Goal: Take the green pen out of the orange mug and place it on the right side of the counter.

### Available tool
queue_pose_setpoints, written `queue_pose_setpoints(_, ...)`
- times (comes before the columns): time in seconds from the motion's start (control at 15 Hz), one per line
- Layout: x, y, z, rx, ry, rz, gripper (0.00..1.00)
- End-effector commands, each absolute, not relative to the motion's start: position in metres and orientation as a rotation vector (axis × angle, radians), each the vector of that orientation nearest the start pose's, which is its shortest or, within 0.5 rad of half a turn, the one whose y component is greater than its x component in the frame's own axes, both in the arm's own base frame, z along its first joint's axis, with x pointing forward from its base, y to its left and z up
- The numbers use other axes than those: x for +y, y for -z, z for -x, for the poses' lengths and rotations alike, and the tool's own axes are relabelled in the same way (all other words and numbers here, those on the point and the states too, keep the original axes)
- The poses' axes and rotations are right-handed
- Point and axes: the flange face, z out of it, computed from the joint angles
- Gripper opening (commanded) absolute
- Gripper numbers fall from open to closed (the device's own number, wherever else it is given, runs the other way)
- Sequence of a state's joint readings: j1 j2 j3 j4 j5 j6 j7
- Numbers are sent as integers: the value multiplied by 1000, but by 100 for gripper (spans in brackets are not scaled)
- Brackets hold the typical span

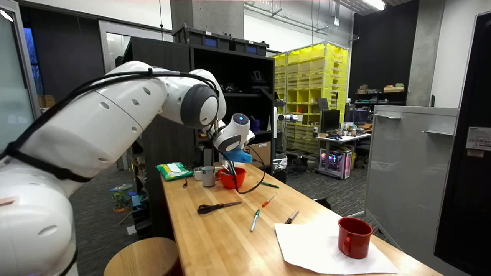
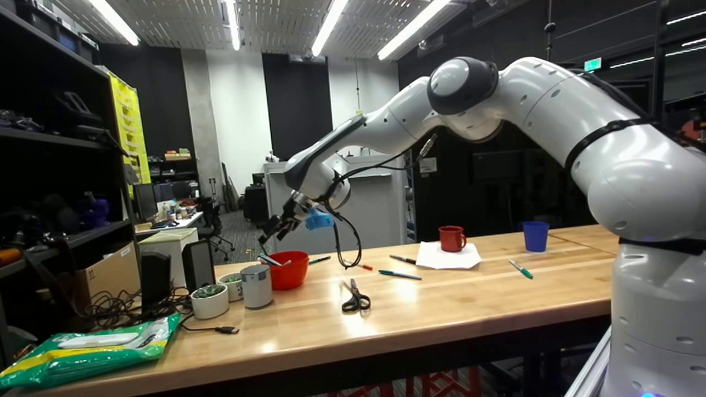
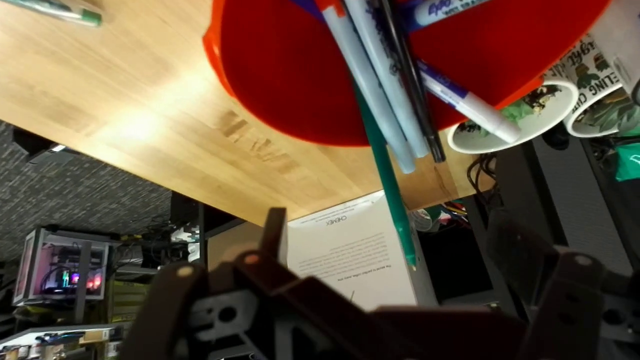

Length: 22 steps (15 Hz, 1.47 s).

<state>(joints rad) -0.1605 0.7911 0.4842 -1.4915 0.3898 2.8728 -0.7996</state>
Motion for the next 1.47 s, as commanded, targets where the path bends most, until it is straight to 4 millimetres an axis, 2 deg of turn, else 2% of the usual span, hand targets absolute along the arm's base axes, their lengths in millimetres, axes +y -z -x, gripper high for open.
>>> queue_pose_setpoints(0.0,139,-302,-763,-708,980,2483,100)
queue_pose_setpoints(0.27,144,-292,-770,-706,950,2459,100)
queue_pose_setpoints(0.33,145,-290,-771,-706,946,2454,75)
queue_pose_setpoints(0.47,145,-287,-773,-706,941,2449,68)
queue_pose_setpoints(0.73,145,-286,-773,-698,943,2446,34)
queue_pose_setpoints(1.07,147,-293,-770,-707,958,2449,0)
queue_pose_setpoints(1.4,150,-306,-762,-724,993,2459,3)
